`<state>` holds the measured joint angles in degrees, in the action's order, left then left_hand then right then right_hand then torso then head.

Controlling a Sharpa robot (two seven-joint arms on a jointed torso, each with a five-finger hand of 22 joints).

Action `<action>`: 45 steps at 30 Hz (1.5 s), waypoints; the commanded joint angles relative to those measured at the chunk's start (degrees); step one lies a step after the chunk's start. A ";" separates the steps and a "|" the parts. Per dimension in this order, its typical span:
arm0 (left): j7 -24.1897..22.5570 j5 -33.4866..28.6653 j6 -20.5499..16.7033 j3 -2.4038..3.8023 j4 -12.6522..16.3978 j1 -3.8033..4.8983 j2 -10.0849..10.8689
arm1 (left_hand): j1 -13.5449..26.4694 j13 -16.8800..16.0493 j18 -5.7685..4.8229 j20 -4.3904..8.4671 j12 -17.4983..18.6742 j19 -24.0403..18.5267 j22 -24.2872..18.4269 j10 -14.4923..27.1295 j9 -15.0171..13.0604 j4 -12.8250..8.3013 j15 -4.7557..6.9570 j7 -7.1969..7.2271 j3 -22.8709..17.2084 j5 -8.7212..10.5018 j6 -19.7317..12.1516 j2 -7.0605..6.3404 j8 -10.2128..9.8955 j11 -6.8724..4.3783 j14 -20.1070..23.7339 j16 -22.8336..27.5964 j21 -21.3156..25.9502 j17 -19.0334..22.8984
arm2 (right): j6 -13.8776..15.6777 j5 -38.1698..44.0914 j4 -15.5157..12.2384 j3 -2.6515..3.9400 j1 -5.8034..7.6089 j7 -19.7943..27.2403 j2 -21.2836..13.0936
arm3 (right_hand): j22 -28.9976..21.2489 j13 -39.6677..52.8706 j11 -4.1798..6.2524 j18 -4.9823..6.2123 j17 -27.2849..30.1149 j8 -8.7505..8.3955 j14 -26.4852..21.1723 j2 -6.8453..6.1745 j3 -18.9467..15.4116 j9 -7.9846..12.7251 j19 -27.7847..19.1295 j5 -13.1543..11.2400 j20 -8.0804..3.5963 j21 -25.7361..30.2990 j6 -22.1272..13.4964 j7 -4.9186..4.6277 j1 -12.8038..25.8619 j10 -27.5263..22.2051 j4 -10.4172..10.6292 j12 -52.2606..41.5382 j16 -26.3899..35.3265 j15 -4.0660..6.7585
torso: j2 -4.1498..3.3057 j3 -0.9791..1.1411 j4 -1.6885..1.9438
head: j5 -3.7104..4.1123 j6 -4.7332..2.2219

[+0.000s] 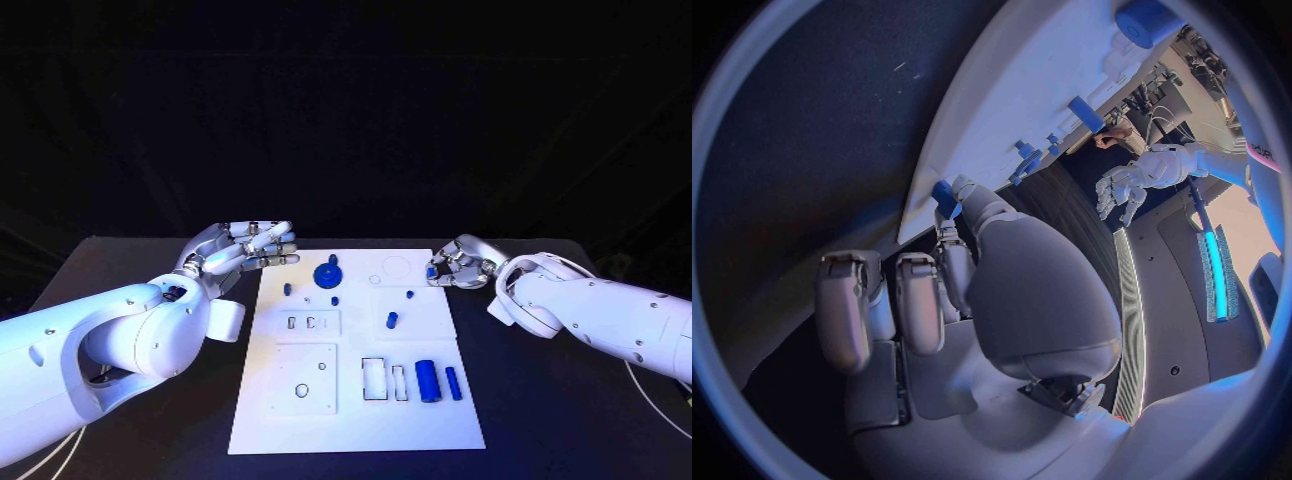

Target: Assemble the parts on the task board

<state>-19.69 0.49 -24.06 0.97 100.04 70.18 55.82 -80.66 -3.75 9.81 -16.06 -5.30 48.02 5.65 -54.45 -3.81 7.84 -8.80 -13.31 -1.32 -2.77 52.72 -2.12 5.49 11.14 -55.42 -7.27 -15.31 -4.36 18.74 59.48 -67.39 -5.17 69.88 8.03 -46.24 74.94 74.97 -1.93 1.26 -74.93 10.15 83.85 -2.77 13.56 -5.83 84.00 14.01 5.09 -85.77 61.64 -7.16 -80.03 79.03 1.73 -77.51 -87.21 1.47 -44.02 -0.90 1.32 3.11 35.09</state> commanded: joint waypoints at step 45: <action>-0.10 -0.59 0.94 0.02 -0.78 0.07 -0.57 | -0.20 0.03 0.64 -0.19 0.37 -0.41 -0.12 0.32 0.02 -0.37 -0.39 0.01 -0.02 -0.14 -0.26 0.34 -0.39 -0.07 -0.16 0.37 0.26 0.07 | 5.94 20.49 -19.55 -0.92 -0.89 -20.57 13.54 | 12.81 0.04 0.45 -0.48 -10.46 1.35 5.02 1.55 1.71 -1.37 3.97 0.25 -0.97 -1.87 0.53 1.16 2.86 -0.27 0.97 1.35 -0.49 0.80 | 0.29 -0.35 0.24 | -2.93 1.83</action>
<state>-19.51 0.24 -23.92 0.95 99.18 70.18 55.39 -80.66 -3.75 9.81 -16.27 -5.30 47.81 5.62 -54.45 -3.81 7.84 -8.80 -13.31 -1.32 -2.77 52.72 -2.12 5.49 11.14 -55.42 -7.27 -15.31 -4.36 25.71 75.84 -87.39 -6.08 69.34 -11.04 -33.04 74.91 74.92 -1.54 1.26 -74.91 10.18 84.03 -1.16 15.31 -5.68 83.99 14.08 4.69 -87.30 61.37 -6.90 -77.70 78.60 2.47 -76.31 -87.65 2.07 -43.67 -1.32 1.53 0.29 36.83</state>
